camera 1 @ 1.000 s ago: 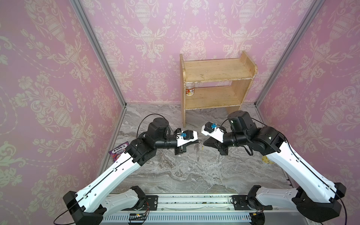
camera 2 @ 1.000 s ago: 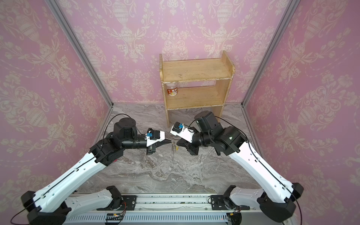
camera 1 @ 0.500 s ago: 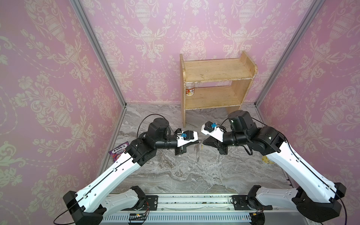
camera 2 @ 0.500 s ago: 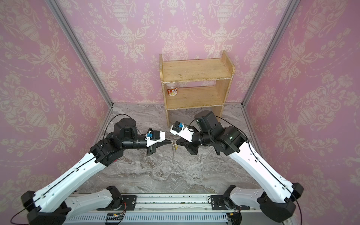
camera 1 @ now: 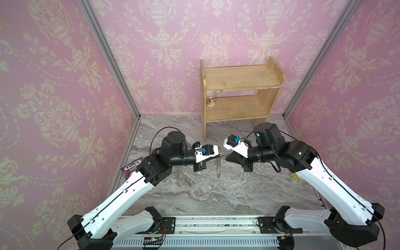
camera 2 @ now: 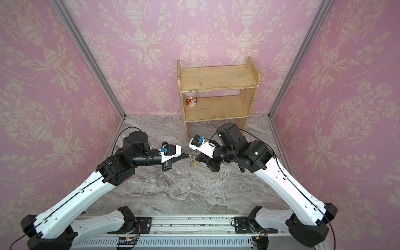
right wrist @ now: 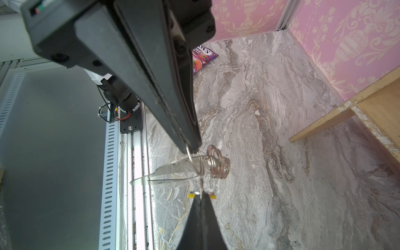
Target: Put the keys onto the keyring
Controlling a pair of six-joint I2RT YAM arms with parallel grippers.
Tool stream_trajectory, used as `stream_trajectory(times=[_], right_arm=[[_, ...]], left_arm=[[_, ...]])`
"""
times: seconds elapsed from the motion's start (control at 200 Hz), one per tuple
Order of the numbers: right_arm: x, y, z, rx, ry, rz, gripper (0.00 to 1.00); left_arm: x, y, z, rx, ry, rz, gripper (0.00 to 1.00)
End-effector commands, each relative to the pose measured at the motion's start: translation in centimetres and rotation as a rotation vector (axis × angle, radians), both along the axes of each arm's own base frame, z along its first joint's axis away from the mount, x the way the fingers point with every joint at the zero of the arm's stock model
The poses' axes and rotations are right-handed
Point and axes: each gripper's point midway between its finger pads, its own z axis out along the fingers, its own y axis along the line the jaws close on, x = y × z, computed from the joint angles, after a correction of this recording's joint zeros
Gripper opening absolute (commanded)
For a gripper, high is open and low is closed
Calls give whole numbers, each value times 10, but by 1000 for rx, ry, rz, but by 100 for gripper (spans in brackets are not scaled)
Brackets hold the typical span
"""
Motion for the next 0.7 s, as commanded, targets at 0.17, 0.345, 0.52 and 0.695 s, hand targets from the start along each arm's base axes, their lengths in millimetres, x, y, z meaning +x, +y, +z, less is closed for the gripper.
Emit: stream_trajectory(times=[0.17, 0.345, 0.52, 0.695], right_arm=[[-6, 4, 24, 77, -14, 15, 0], [-3, 4, 27, 92, -25, 9, 0], [-2, 4, 30, 102, -30, 4, 0], [0, 1, 28, 94, -35, -9, 0]], left_arm=[[-5, -1, 10, -26, -22, -16, 0], [-6, -2, 10, -32, -11, -25, 0], [-7, -3, 9, -30, -8, -28, 0], [-7, -3, 10, -30, -7, -28, 0]])
